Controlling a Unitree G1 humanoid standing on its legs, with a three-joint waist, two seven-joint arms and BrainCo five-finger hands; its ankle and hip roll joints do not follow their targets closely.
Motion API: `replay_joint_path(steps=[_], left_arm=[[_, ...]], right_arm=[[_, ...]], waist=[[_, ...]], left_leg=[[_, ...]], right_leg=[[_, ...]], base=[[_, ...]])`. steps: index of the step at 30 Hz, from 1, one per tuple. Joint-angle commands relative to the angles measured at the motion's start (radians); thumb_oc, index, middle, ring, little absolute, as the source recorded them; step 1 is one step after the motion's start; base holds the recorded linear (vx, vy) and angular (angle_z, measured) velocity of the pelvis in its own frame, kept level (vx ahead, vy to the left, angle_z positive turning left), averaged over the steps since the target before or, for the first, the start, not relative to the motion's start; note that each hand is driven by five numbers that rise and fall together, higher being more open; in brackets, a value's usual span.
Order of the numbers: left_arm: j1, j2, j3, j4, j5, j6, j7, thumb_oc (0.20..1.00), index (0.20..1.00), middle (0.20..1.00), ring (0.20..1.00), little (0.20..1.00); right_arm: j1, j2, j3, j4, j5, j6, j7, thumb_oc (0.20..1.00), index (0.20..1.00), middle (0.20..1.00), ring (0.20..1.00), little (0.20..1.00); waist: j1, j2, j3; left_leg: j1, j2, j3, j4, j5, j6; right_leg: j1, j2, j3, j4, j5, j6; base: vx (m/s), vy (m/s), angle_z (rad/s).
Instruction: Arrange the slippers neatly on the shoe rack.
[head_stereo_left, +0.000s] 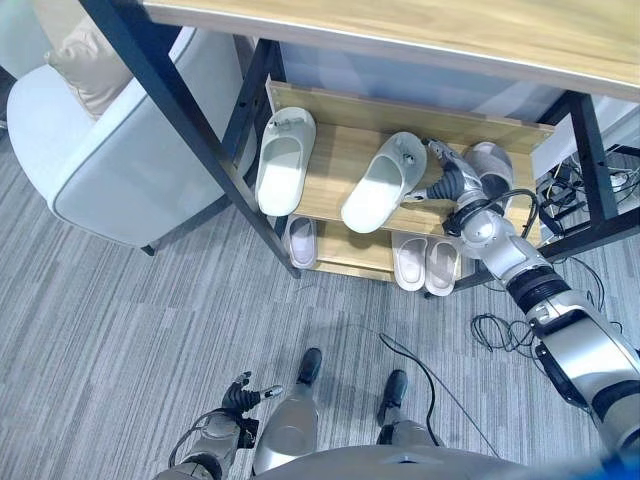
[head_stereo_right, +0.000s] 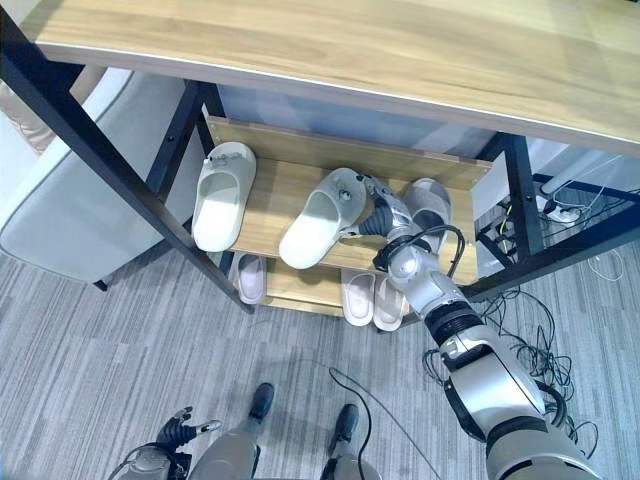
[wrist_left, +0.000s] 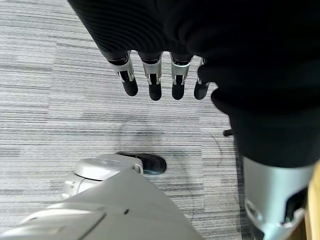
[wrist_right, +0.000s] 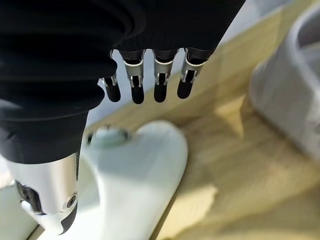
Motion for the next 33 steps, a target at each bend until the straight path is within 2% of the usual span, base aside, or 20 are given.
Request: replay_joint_path(steps=[1, 3, 8, 12, 20, 21, 26, 33], left_arm=[[-0.027, 0.001, -0.019, 0.051, -0.023, -0.018, 0.032, 1.0, 1.0, 1.0, 1.0, 1.0], [-0.039, 0.007, -0.033, 0.051, -0.029, -0.021, 0.038, 1.0, 1.0, 1.0, 1.0, 1.0], [-0.052, 0.013, -0.044, 0.05, -0.043, -0.024, 0.05, 1.0, 1.0, 1.0, 1.0, 1.0], [-0.059, 0.004, -0.059, 0.06, -0.067, -0.024, 0.063, 1.0, 1.0, 1.0, 1.0, 1.0], [-0.042, -0.012, -0.063, 0.057, -0.066, -0.019, 0.066, 1.0, 1.0, 1.0, 1.0, 1.0], [-0.072, -0.022, -0.061, 0.067, -0.083, -0.012, 0.052, 1.0, 1.0, 1.0, 1.0, 1.0], [-0.04, 0.011, -0.061, 0.063, -0.108, -0.018, 0.037, 1.0, 1.0, 1.0, 1.0, 1.0], [-0.036, 0.046, -0.056, 0.07, -0.126, -0.018, 0.027, 1.0, 1.0, 1.0, 1.0, 1.0]], right_arm=[[-0.058, -0.034, 0.01, 0.009, 0.024, -0.016, -0.042, 1.0, 1.0, 1.0, 1.0, 1.0], [-0.115, -0.029, 0.046, 0.109, 0.005, -0.001, -0.052, 1.0, 1.0, 1.0, 1.0, 1.0], [-0.164, -0.009, 0.054, 0.189, 0.023, 0.008, -0.077, 1.0, 1.0, 1.0, 1.0, 1.0], [-0.196, 0.028, 0.001, 0.237, 0.113, 0.007, -0.131, 1.0, 1.0, 1.0, 1.0, 1.0], [-0.143, 0.012, -0.064, 0.105, 0.185, -0.015, -0.163, 1.0, 1.0, 1.0, 1.0, 1.0], [-0.126, 0.004, -0.065, 0.026, 0.162, -0.008, -0.148, 1.0, 1.0, 1.0, 1.0, 1.0], [-0.211, -0.026, -0.045, 0.188, 0.21, 0.001, -0.124, 1.0, 1.0, 1.0, 1.0, 1.0], [-0.284, -0.01, -0.002, 0.338, 0.231, 0.01, -0.1, 1.0, 1.0, 1.0, 1.0, 1.0]], waist=[[0.017, 0.015, -0.014], [0.029, 0.008, -0.007], [0.041, -0.003, 0.001], [0.047, -0.013, 0.002], [0.036, -0.015, -0.002], [0.017, -0.012, -0.006], [0.039, -0.025, 0.0], [0.056, -0.035, 0.009]], left_leg=[[-0.014, -0.01, -0.096, -0.041, -0.019, -0.028], [-0.024, -0.013, -0.103, -0.041, -0.017, -0.029], [-0.042, -0.018, -0.109, -0.041, -0.012, -0.03], [-0.05, -0.021, -0.113, -0.041, -0.013, -0.03], [-0.042, -0.022, -0.119, -0.041, -0.018, -0.028], [-0.037, -0.019, -0.116, -0.041, -0.022, -0.027], [-0.059, -0.023, -0.122, -0.041, -0.014, -0.033], [-0.076, -0.025, -0.127, -0.041, -0.007, -0.039]], right_leg=[[0.072, -0.006, -0.033, 0.006, -0.087, 0.063], [0.067, -0.008, -0.038, 0.006, -0.085, 0.066], [0.054, -0.009, -0.045, 0.006, -0.078, 0.071], [0.05, -0.011, -0.05, 0.006, -0.079, 0.071], [0.061, -0.015, -0.061, 0.006, -0.082, 0.069], [0.061, -0.015, -0.059, 0.006, -0.083, 0.07], [0.043, -0.013, -0.065, 0.006, -0.081, 0.071], [0.029, -0.009, -0.072, 0.006, -0.078, 0.072]], base=[[0.0, 0.0, 0.0], [0.0, 0.0, 0.0], [0.01, 0.013, 0.13], [0.02, 0.019, 0.06], [0.0, 0.0, 0.0], [0.01, 0.008, 0.06], [-0.01, -0.008, 0.03], [0.0, -0.006, 0.04]])
